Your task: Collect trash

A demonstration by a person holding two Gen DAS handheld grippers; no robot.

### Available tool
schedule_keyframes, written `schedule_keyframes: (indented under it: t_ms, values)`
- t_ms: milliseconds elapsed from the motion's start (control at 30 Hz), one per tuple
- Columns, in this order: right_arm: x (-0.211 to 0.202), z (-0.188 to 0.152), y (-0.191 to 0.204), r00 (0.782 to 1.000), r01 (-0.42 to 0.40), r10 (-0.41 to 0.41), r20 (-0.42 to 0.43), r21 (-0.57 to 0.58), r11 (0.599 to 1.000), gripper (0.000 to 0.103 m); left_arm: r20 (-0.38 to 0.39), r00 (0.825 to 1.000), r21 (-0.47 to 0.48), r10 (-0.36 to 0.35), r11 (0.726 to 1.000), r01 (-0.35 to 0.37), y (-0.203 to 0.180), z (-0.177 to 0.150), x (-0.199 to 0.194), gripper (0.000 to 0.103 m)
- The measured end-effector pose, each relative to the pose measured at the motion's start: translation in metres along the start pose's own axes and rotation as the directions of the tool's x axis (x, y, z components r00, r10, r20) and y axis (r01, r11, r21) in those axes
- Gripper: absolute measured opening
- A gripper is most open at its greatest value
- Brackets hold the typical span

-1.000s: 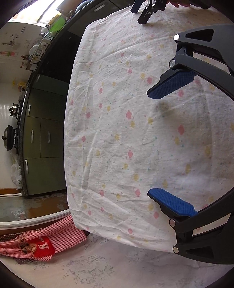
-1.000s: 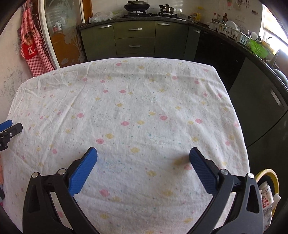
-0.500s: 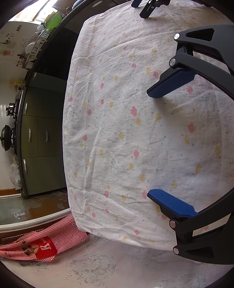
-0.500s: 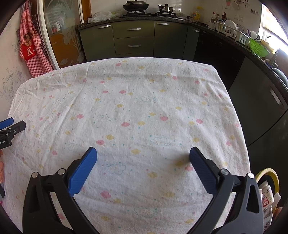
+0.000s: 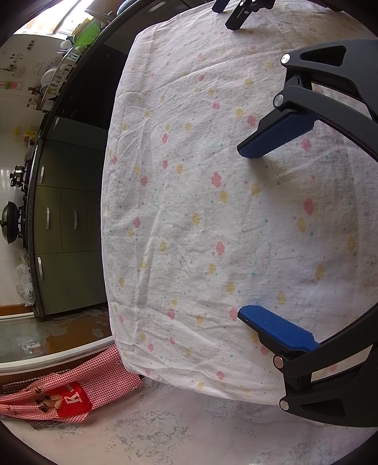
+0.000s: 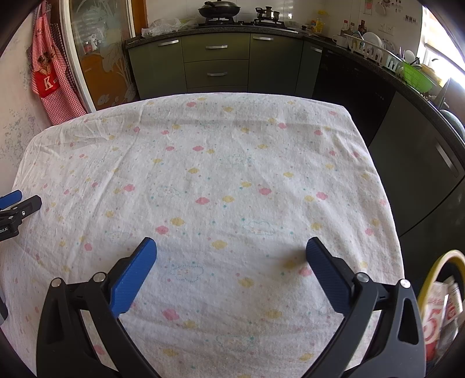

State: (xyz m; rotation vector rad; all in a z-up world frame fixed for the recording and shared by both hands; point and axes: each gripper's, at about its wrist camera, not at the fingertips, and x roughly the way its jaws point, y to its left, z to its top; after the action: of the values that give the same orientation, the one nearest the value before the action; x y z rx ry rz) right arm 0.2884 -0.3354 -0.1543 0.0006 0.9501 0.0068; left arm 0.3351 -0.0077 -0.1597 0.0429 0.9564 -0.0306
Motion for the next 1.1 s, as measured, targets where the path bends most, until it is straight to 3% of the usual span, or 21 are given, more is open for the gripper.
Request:
schedule_keyframes:
  t_ms: [1100]
  values:
    - [-0.0001, -0.0004, -0.0001, 1.000, 0.000, 0.000, 0.000, 0.000, 1.000, 0.098, 0.001, 1.000, 0.001, 0.000, 1.000, 0.000, 0.0018, 0.0014, 0.0002, 0.100]
